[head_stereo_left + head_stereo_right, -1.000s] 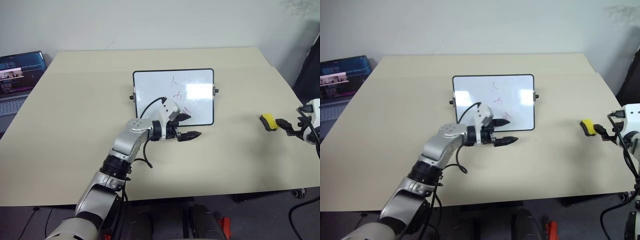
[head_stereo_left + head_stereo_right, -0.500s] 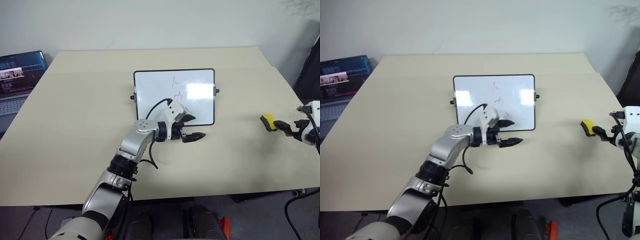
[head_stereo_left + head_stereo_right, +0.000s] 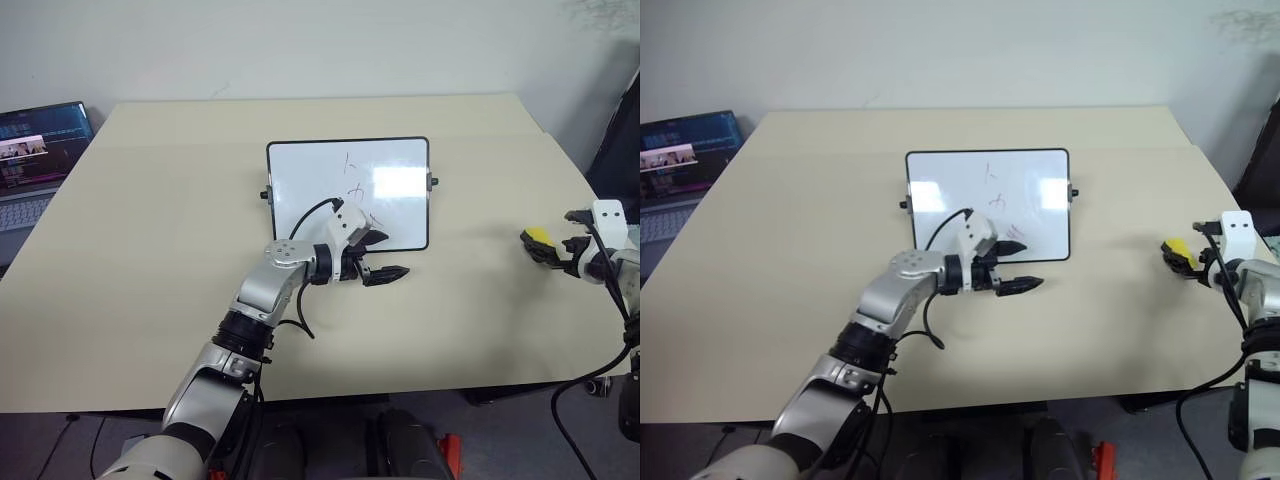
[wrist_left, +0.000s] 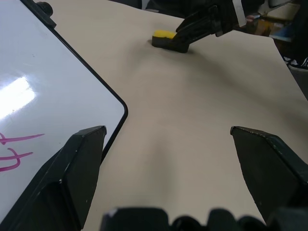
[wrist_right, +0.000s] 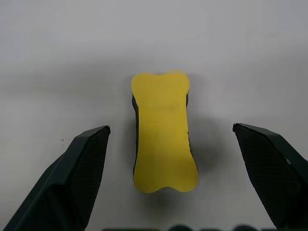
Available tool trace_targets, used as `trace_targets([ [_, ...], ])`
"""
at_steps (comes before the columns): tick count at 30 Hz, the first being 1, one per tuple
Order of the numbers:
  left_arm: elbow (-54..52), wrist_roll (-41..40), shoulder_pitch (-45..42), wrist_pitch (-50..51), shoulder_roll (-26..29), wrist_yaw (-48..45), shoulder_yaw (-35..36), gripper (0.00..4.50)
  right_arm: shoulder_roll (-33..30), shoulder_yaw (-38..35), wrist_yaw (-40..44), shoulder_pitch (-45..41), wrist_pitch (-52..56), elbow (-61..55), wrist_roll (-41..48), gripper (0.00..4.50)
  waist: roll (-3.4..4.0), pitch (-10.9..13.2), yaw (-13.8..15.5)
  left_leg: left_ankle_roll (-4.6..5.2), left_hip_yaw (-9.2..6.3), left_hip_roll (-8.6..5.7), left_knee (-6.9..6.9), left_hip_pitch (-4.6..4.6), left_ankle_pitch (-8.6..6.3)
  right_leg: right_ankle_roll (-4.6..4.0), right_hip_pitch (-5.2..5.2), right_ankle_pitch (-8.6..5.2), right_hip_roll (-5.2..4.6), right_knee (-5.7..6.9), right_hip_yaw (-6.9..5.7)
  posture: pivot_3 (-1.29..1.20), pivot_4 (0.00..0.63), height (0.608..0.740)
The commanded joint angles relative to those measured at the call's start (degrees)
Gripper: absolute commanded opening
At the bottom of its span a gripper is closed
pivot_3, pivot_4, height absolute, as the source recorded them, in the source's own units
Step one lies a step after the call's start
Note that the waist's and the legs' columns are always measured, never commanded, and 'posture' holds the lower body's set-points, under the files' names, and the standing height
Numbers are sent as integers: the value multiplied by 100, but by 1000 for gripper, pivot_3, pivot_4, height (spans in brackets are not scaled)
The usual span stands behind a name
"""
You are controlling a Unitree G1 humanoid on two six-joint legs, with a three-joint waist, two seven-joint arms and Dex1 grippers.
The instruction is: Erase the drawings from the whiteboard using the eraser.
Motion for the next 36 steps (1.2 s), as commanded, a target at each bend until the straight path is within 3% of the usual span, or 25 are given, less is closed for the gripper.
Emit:
trace_targets([
  [1, -336, -2, -1, 8, 34, 14, 25, 4500, -46, -44, 11, -227, -258, 147, -88, 3945, 0, 0, 1, 0, 0, 0, 0, 0, 0, 0, 0, 0, 0, 0, 0, 0, 150, 740],
  [9, -441, -2, 49, 87, 58, 37, 9, 4500, 56, -59, -28, -280, -443, 411, -150, 1064, 0, 0, 0, 0, 0, 0, 0, 0, 0, 0, 0, 1, 0, 0, 1, 0, 150, 740],
  [10, -452, 0, 56, 97, 57, 40, 6, 4500, 73, -50, -35, -273, -461, 422, -162, 898, 0, 0, 0, 0, 0, 0, 1, 0, 0, 0, 1, 1, 0, 0, 0, 0, 150, 740],
  [20, -464, -3, 68, 109, 92, 46, 39, 4500, 108, -101, -32, -236, -412, 247, -175, 854, 0, 0, -2, 0, 0, 0, 5, 2, 0, 3, 4, 3, 0, 1, 2, 0, 150, 740],
  [30, -445, -95, 3, 137, 987, 381, 946, 4500, 90, -335, -109, 96, 1071, -2914, 435, 853, 4, -1, -22, 1, -4, -1, 5, 3, 0, 4, 3, 3, 1, 7, 2, 0, 150, 740],
  [36, -337, -102, -70, 76, 1533, 634, 1496, 4500, 504, 45, -278, -565, 1247, -3515, 496, 853, 3, -1, -6, 1, -9, -1, 6, -2, -1, 4, 3, 3, 0, 3, -4, 0, 150, 740],
])
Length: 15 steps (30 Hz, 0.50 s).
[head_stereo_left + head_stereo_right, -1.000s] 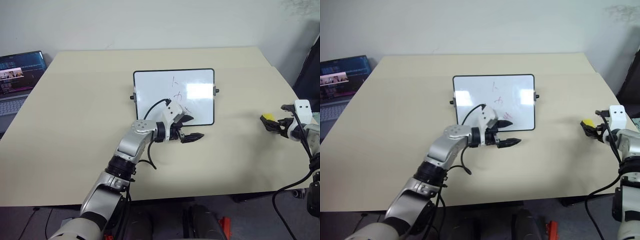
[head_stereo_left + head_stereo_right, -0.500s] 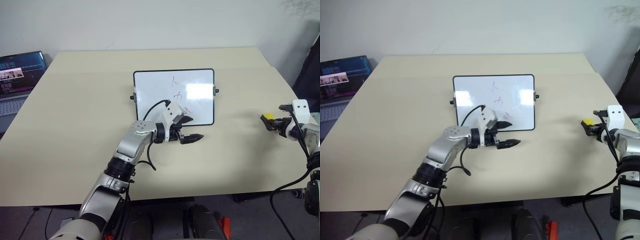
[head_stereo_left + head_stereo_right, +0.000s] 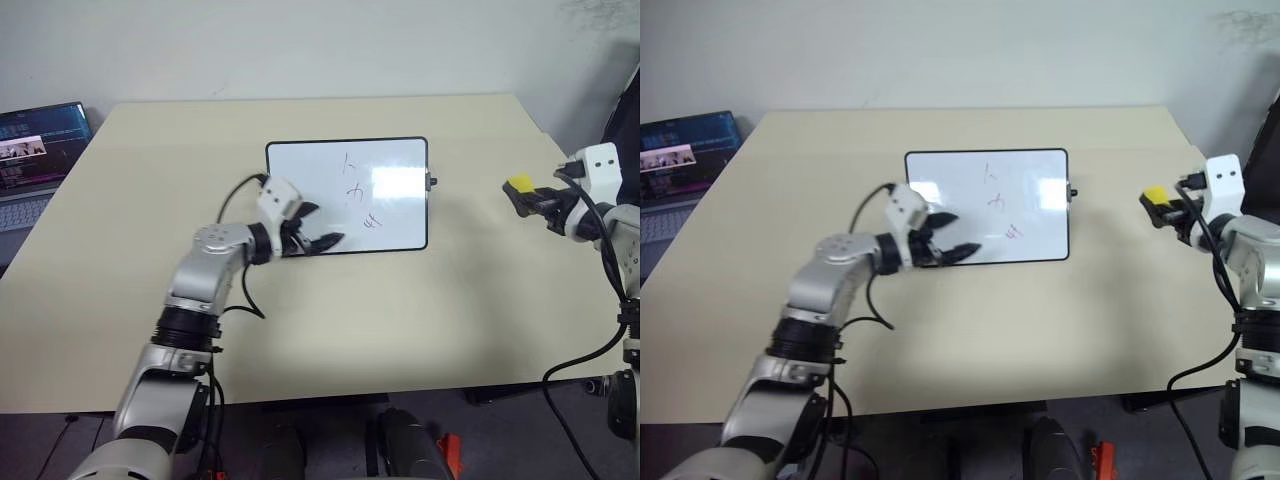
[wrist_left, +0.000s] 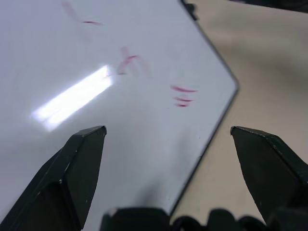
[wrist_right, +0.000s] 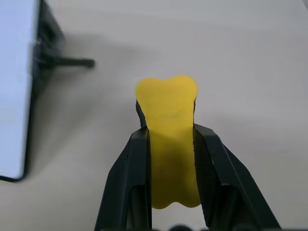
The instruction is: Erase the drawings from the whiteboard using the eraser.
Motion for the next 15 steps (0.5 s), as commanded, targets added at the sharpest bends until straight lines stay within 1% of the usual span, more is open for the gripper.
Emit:
trace_targets([
  [1, -135, -83, -159, -67, 147, 111, 266, 4500, 240, 239, -93, -614, -102, -273, -8, 853, 0, 0, 0, 0, 0, 0, 0, 0, 0, 0, 0, 0, 0, 0, -1, 0, 150, 740],
  [3, -199, -80, -133, -50, 209, 109, 293, 4500, 525, 630, -143, -1007, -319, -121, -221, 852, 0, 0, -12, 0, 0, 0, 0, 1, 0, -1, -1, 0, 0, 2, -1, 0, 150, 740],
  [5, -333, -66, -50, -7, 252, 96, 275, 4500, 840, 1072, -1, -1308, -885, 155, -472, 852, 0, 0, -14, 0, -2, 0, -2, 1, 0, -1, -3, 0, 0, 3, -2, 0, 150, 740],
  [12, -734, -104, 172, 232, 383, 44, 257, 4500, 1591, 1888, -40, -2121, -2888, 1585, -1363, 851, 0, 0, 10, 0, -10, 0, -2, -18, 0, -2, -13, 1, -3, -1, -16, 0, 150, 740],
  [15, -860, -114, 242, 324, 475, 40, 265, 4500, 1962, 2137, -122, -2549, -3777, 2515, -1733, 851, 1, 1, -15, 0, -10, 0, -2, -23, 0, -3, -21, 2, -3, 3, -15, 0, 150, 740],
])
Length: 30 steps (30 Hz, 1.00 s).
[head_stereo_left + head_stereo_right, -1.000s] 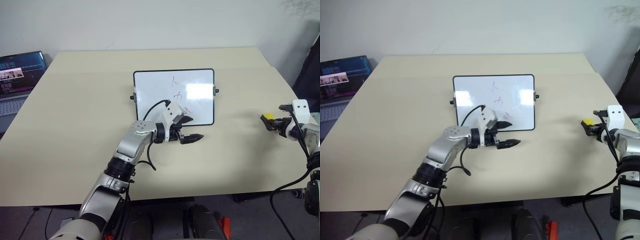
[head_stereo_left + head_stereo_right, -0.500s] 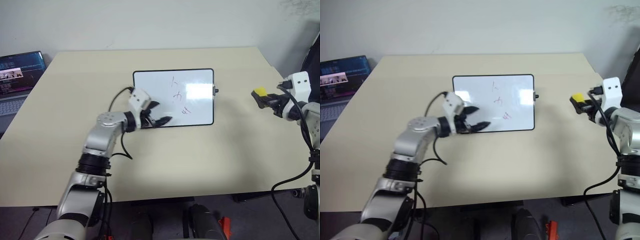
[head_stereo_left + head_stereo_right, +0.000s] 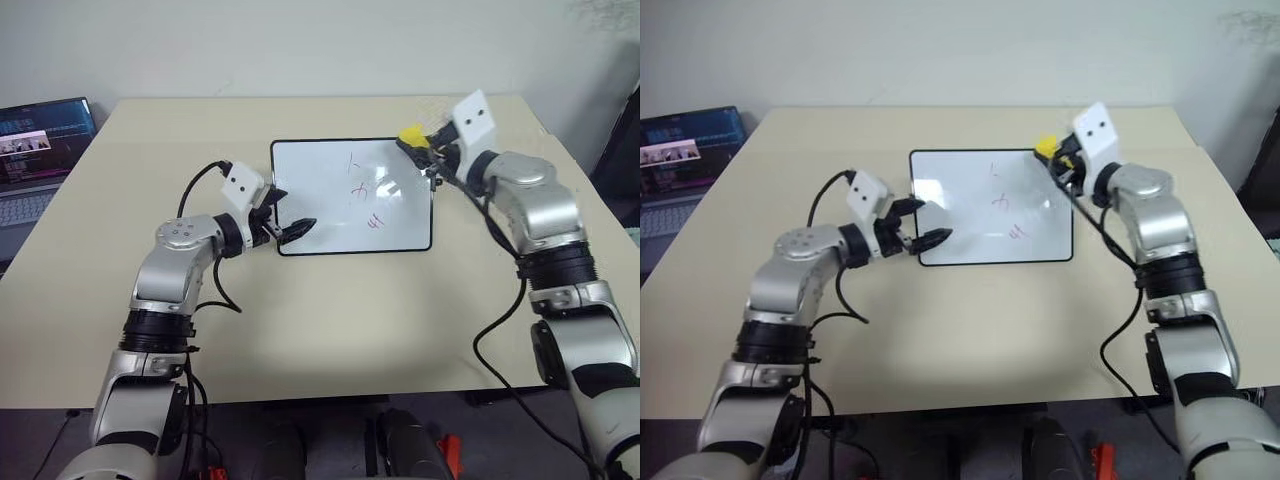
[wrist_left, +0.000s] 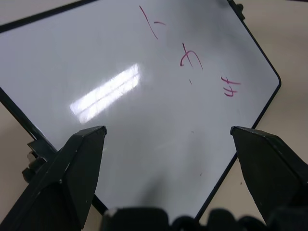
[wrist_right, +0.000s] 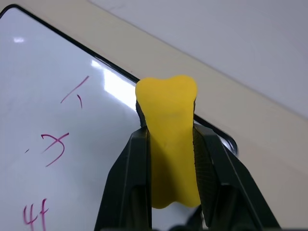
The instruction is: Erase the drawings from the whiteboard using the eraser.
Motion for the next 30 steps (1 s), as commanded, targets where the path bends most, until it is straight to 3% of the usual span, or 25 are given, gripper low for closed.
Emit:
trace_targets([
  [1, -384, -90, -23, 80, 127, -29, 59, 4500, 275, 189, -80, -606, -1233, 861, -440, 851, 0, 0, -12, 0, -1, 0, 0, 0, 0, 0, -2, 0, 0, 3, -1, 0, 150, 740],
  [6, -569, -128, 42, 197, 174, 14, 84, 4500, 600, 465, -250, -1073, -2426, 2094, -985, 851, 0, 0, -24, 0, -2, 0, -2, 0, 0, -1, -3, 0, 0, 5, -1, 0, 150, 740],
  [11, -860, -175, 210, 339, 177, 97, 99, 4500, 841, 489, -203, -1318, -2916, 2843, -1196, 851, 1, 0, -27, 0, -4, 0, -3, -1, 0, -2, -4, 1, 0, 7, -3, 0, 150, 740],
  [23, -1205, -300, 402, 541, 235, 169, 146, 4500, 1049, 765, -535, -1675, -3250, 3755, -1936, 851, 1, 1, -31, 0, -6, 0, -3, 1, 0, -2, -5, 1, 0, 12, -3, 0, 150, 740],
  [30, -1306, -373, 483, 576, 276, 157, 159, 4500, 1113, 1044, 47, -1307, -3074, 3862, -2221, 847, 1, 0, -35, 0, -6, 0, -1, 17, 0, -3, 2, 1, 1, 27, -1, 0, 150, 740],
])
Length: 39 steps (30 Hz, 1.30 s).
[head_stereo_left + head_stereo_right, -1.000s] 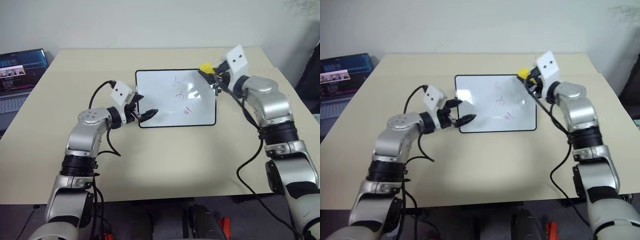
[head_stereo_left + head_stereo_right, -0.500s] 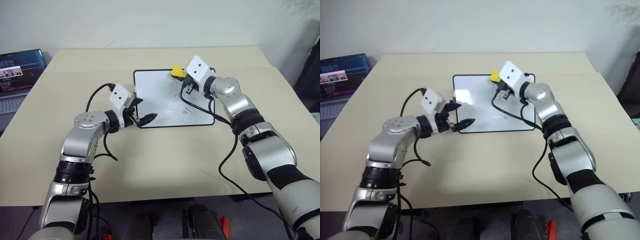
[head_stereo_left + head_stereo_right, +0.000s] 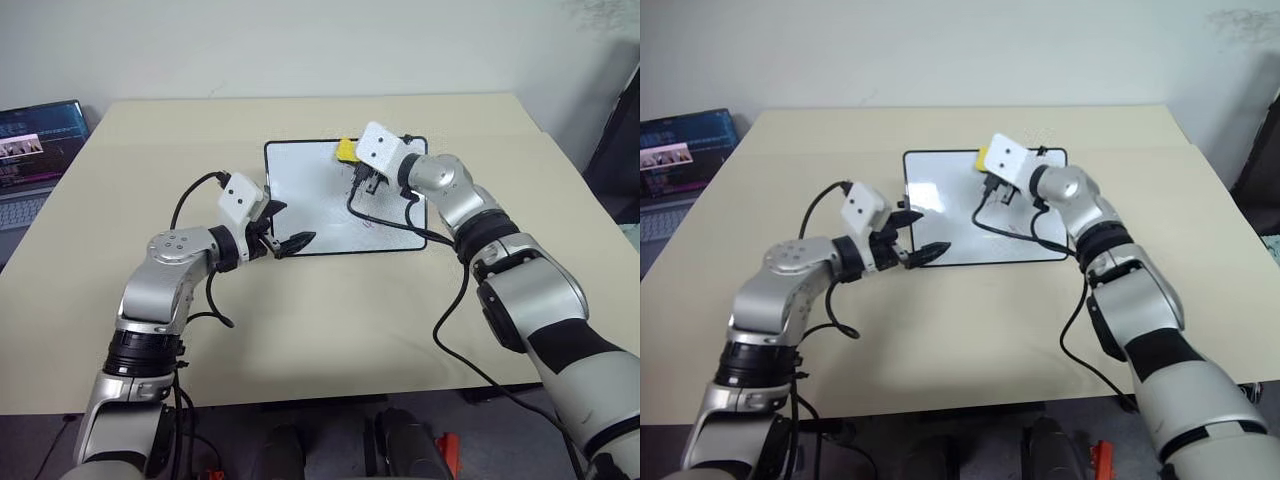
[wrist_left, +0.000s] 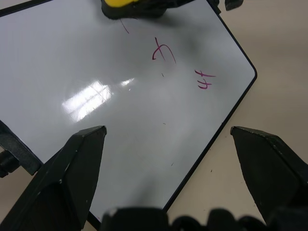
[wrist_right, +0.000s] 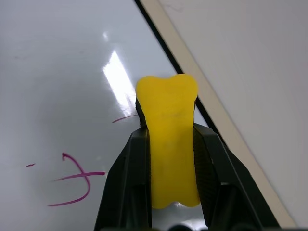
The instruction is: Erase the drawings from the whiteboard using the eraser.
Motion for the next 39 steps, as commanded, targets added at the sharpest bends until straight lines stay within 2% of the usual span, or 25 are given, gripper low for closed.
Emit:
trace_targets([
  [1, -294, -120, 0, -11, 109, -6, 142, 4500, 1, 154, 289, 190, 83, 70, -185, 835, 0, 0, -3, 0, 0, 0, 1, 7, 0, 0, 4, 0, 0, 6, 1, 0, 150, 740],
  [5, -326, -166, 12, -9, 119, -27, 123, 4500, -7, 98, 247, 192, 132, 46, -177, 829, 0, 0, -22, 0, -1, -1, 10, 20, 2, -1, 8, -2, 1, 41, 2, 0, 150, 740],
  [17, -245, -165, -38, -59, 124, -30, 74, 4500, -219, -159, -807, -280, 570, 279, -217, 739, 0, 0, -36, 0, -17, -10, 66, 9, 2, -1, 18, -1, 2, 64, 2, 0, 150, 740],
  [23, -236, -157, -49, -72, 109, -19, 63, 4500, -157, -98, -922, -337, 720, 270, -232, 680, 0, 0, -44, 1, -19, -11, 66, 9, 2, -1, 18, -1, 2, 62, 3, 0, 150, 740],
  [30, -253, -158, -20, -69, 127, -8, 86, 4500, 119, -1, -858, -427, 761, 187, -289, 677, 0, 0, -84, 1, -20, -12, 66, 9, 2, -1, 18, -1, 3, 62, 4, 0, 150, 740],
  [39, -385, -181, 101, -13, 159, 56, 161, 4500, 710, 147, -661, -432, 997, 235, -398, 674, 0, 0, -287, 2, -24, -11, 64, 12, 1, -1, 17, -1, 10, 61, 14, 0, 150, 740],
])
